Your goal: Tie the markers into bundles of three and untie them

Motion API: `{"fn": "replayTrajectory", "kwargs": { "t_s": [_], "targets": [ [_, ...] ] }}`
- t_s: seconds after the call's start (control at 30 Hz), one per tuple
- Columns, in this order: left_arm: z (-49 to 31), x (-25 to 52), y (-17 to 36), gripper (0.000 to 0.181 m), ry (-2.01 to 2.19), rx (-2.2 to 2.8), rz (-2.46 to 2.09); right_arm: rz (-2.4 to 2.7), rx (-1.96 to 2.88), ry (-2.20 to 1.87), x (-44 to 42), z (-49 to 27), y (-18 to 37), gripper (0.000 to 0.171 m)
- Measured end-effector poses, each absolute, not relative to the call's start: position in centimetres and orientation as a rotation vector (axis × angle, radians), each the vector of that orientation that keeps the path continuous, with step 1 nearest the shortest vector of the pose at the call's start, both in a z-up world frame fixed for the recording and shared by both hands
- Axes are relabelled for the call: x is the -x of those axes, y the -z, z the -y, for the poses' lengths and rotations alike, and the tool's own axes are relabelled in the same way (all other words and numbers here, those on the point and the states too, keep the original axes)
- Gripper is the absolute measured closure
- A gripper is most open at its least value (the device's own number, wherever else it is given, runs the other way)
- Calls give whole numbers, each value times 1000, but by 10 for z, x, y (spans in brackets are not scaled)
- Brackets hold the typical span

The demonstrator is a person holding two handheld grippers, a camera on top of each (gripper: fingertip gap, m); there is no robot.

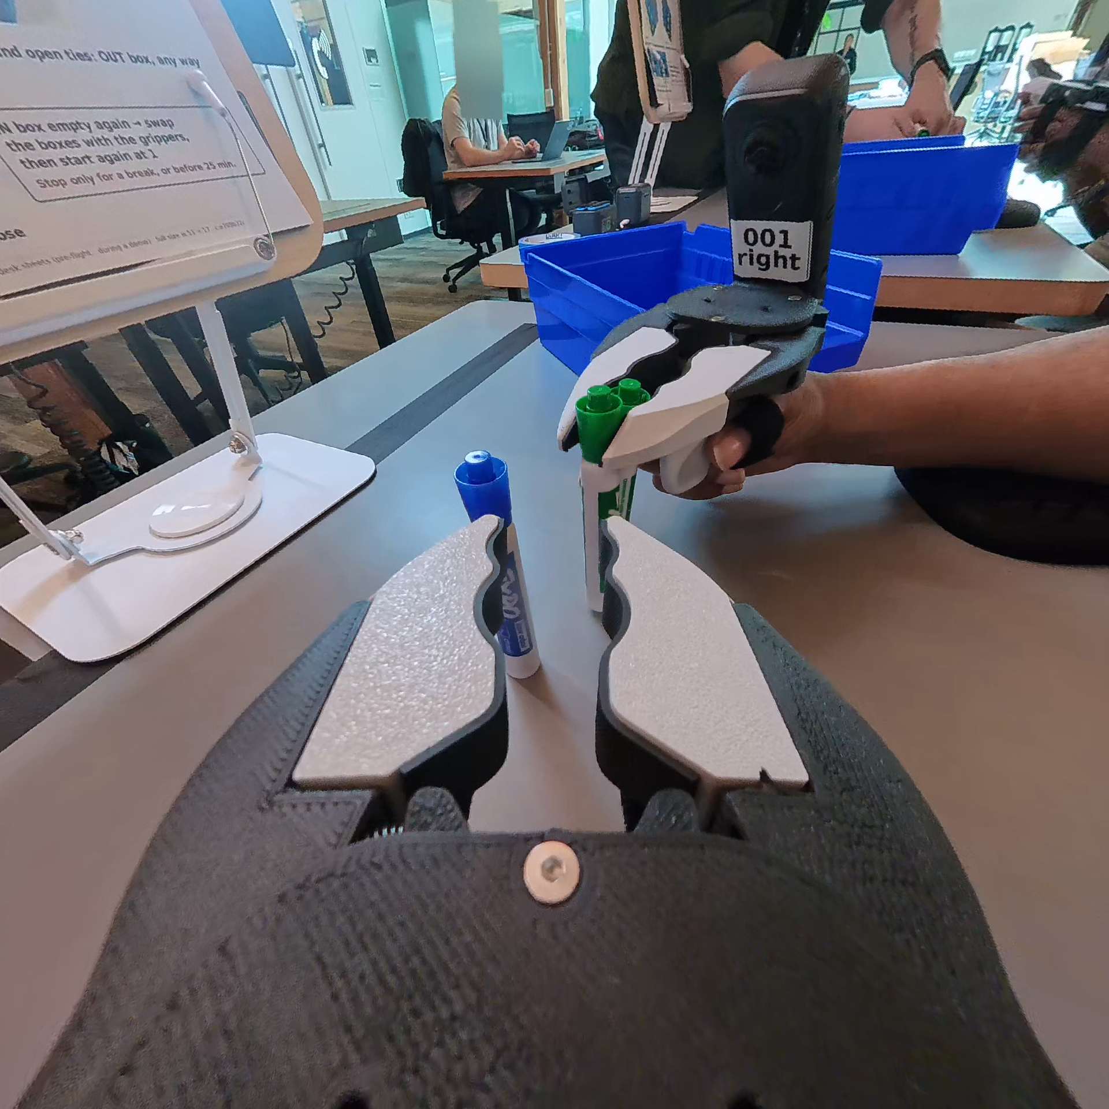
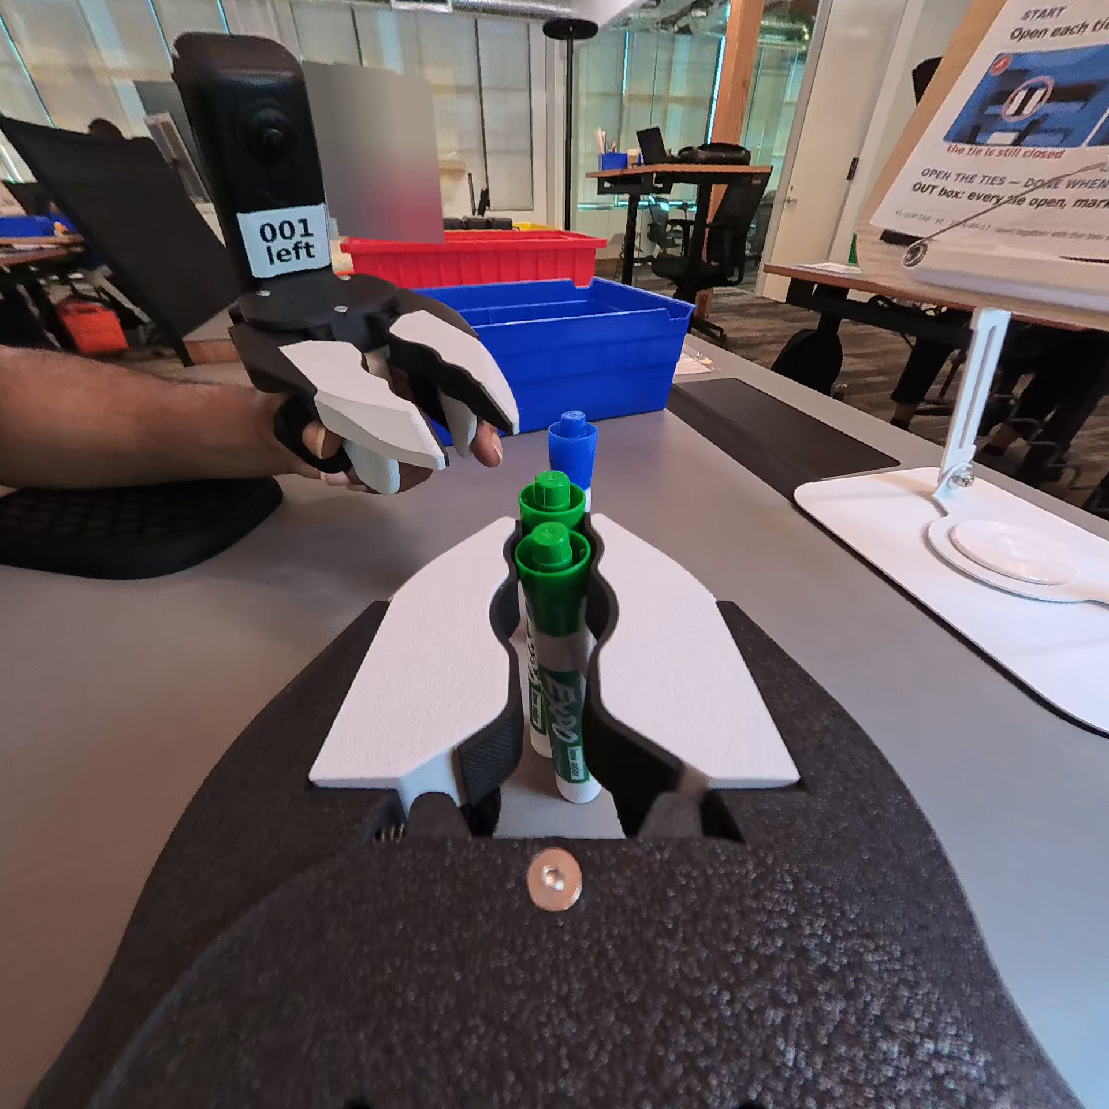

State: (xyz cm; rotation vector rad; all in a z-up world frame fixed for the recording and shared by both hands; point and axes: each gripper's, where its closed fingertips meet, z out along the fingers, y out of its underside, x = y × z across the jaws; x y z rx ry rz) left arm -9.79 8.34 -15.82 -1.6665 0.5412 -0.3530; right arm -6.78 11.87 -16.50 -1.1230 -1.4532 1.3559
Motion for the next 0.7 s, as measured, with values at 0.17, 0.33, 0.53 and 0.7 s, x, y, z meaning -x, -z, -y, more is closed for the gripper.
{"fn": "replayTrajectory", "kwargs": {
  "t_s": [0.17, 0.33, 0.53, 0.7],
  "targets": [
    [-83, 97, 159, 152, 349, 1669, -542, 1443, 1148, -1340, 70, -123, 169, 152],
    [-84, 96, 161, 152, 349, 1675, -549, 1426, 1164, -1340, 69, -127, 169, 152],
    [-84, 96, 163, 152, 350, 1680, -552, 1434, 1167, -1317, 69, -127, 169, 152],
    [-84, 96, 164, 152, 351, 1683, -554, 1444, 1149, -1304, 69, -124, 167, 148]
  ]
}}
